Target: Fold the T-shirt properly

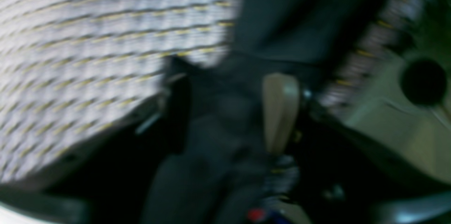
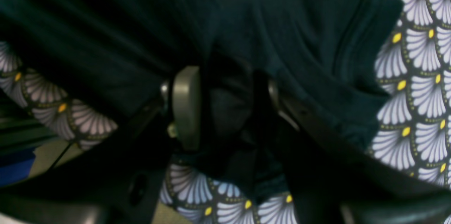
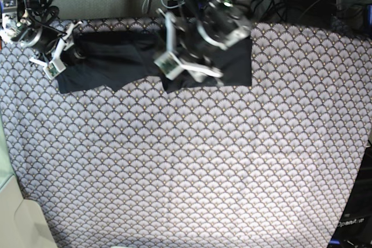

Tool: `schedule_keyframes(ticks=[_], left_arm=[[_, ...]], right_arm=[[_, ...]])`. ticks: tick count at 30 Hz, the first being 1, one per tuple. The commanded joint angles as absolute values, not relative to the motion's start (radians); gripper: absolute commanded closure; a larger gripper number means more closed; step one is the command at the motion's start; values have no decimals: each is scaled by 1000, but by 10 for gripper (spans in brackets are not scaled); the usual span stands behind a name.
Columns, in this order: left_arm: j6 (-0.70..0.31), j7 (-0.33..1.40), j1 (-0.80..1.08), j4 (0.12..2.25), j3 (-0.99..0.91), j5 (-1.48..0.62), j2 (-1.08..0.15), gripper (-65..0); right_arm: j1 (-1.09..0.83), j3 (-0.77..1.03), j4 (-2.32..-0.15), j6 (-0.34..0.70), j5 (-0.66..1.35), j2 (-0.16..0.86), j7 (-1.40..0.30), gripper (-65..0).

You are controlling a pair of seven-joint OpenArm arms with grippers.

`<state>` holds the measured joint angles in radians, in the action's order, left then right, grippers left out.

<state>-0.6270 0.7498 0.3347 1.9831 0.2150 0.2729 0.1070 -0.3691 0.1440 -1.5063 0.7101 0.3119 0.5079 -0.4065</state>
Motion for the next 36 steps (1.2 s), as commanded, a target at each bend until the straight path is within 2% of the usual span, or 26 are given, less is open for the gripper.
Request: schedule_keyframes(ticks=[1,4,5,14,27,32,36], left_arm=[[-619,730,332,2006,180,269,125,-228],[-619,731,332,1997,47,269,151,-12],[-627,731,332,1986,8,269,157,0],[-631,730,361,1960,-54,268,154,0],[-628,730,352,1833,-65,269,150,0],[-628,727,341,1833,-65,269,150,0],[-628,730,332,1839,-65,271,150,0]], right_arm=[[-374,148,-1509,698,277,522,-444,-255],[-372,150,-1511,698,277,527,-444,-255],[-372,150,-1512,698,277,527,-444,-255],[-375,154,-1583,698,277,541,-449,-256],[-377,358,-1842,698,282,538,-699,-262],[-375,400,-1867,698,289,489,-748,-314],[-377,486,-1847,698,410,435,-746,-354]])
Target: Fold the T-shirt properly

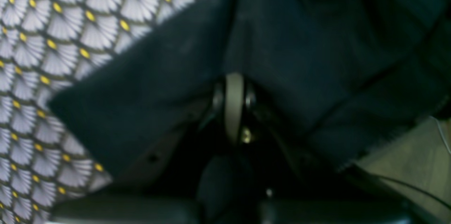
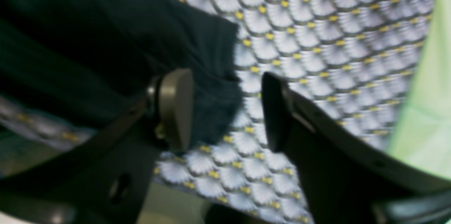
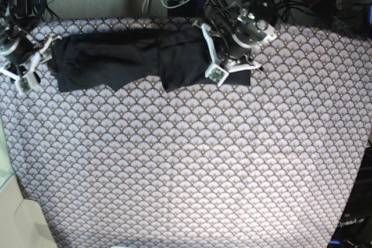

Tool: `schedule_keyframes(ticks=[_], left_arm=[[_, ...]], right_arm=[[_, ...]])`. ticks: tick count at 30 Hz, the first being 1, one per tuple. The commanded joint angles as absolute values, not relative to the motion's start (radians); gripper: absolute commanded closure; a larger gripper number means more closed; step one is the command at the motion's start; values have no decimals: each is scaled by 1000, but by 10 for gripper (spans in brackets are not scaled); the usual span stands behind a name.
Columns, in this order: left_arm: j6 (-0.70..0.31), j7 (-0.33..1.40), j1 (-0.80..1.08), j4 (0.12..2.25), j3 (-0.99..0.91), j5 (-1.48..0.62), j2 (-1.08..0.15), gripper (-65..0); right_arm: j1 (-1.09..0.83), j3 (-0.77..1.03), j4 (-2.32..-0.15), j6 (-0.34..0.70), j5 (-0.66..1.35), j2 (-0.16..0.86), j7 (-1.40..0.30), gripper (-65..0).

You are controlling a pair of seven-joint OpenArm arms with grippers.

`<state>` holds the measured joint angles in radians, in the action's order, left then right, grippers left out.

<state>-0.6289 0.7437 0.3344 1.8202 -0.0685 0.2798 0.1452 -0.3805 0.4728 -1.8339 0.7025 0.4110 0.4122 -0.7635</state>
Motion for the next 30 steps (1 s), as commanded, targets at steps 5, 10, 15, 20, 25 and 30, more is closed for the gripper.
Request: schedule_keyframes(ticks=[5,10,15,20,25,30], left_arm=[[-628,730,332,1842,-65,271,150,0],[-628,730,332,1842,-65,271,150,0],[-628,730,335,1842,-65,275,150,0],[-628,730,335,1842,-65,277,150,0],[-628,730,335,1842,-65,277,150,0],[-628,730,338,1842,-65,277,150,0]], right_arm=[[-377,549,-1755,698,633,429,-748,-395],[-374,601,-1618,698,817,430,-748,-433],[-367,608,-1474,698,940,432,-760,-456],[-343,602,-1434,698,938,433,-786,-463],[-335,584,-1434,698,938,437,-788,-463],[-288,513,-1353,698,938,483,-783,-463]])
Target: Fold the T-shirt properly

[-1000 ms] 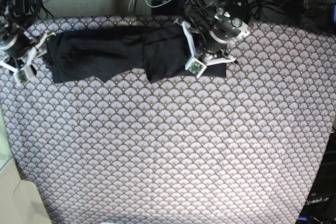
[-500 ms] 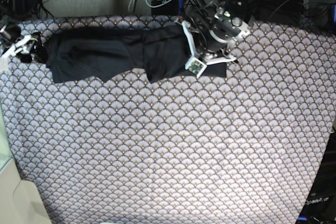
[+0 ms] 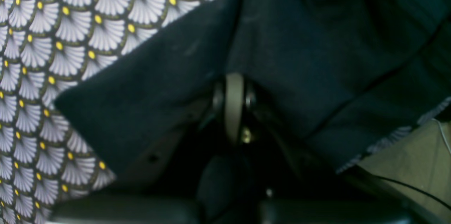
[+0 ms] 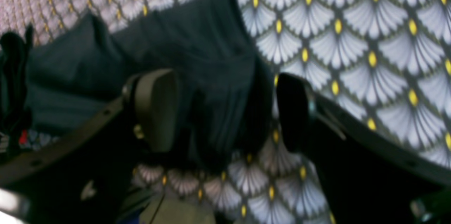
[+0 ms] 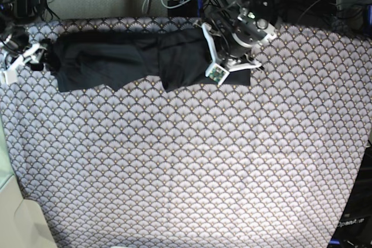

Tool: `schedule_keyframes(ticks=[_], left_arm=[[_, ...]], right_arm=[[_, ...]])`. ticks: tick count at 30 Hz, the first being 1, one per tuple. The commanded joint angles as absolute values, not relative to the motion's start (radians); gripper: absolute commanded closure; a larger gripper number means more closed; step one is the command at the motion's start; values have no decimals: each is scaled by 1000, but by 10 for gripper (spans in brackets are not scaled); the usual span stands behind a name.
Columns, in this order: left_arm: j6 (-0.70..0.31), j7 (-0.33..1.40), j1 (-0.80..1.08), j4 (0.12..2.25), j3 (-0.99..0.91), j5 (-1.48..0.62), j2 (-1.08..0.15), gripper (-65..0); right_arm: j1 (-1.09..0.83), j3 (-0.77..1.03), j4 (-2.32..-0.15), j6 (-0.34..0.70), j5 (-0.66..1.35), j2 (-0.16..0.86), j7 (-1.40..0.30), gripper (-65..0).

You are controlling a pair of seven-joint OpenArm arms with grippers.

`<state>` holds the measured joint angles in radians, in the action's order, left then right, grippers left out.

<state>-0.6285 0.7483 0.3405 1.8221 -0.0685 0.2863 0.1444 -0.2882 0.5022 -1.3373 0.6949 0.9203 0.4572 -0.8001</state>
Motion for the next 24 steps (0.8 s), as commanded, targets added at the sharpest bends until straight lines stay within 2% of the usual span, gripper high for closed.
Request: schedule_keyframes(ticks=[1,8,17,24], left_arm=[[-628,730,338,1842,-65,277,150,0],[-621,731,340,1842,-65,277,150,0],[-619,731,337,1842,-65,277,150,0],[-619,731,332,1842,-65,277,150,0]], right_arm=[[-277,498,-1326,698,938,492,-783,-463],[-223,441,-1239,698,938,536,-780,-463],[-236,432,-1244,698,940,510,-788,-463],[-243,309,-1244,698,944,509,-788,-462]])
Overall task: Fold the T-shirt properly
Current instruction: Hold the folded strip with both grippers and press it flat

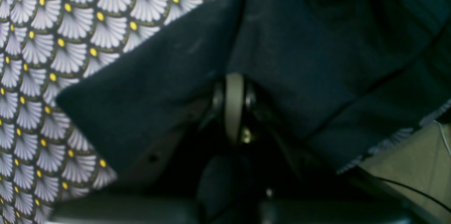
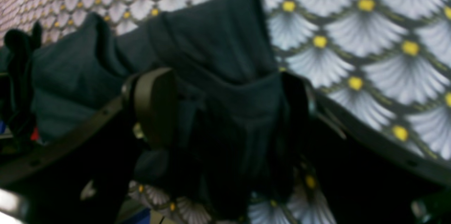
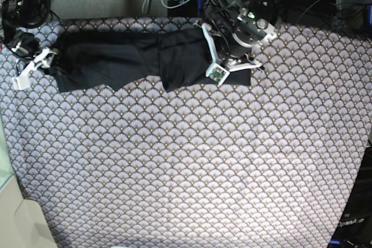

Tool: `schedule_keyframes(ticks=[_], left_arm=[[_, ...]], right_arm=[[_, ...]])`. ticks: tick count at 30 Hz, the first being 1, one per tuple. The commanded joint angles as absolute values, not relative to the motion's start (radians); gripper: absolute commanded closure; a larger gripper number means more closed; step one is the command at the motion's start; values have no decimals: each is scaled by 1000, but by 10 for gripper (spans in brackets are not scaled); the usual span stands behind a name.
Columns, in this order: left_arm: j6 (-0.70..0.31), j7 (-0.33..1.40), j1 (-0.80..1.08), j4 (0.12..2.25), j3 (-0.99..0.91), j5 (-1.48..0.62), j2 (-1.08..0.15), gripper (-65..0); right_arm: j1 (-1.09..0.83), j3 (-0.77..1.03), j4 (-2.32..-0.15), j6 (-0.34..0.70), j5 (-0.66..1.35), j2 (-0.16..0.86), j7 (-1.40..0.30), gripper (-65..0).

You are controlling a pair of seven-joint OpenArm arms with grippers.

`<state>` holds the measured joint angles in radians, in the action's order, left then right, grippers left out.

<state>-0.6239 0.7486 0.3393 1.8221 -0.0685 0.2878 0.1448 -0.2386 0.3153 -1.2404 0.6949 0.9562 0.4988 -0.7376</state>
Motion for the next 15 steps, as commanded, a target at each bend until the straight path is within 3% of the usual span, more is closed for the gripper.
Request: schedule_keyframes(ticks=[1,15], left_arm=[[-619,731,332,1842,-65,277,150,0],[-618,731,332,1833,-65,277,150,0]], right_arm=[[-243,300,-1244,698,946,509,-788,-462],[-254,266,-1254,698,946,512,-803,-463]])
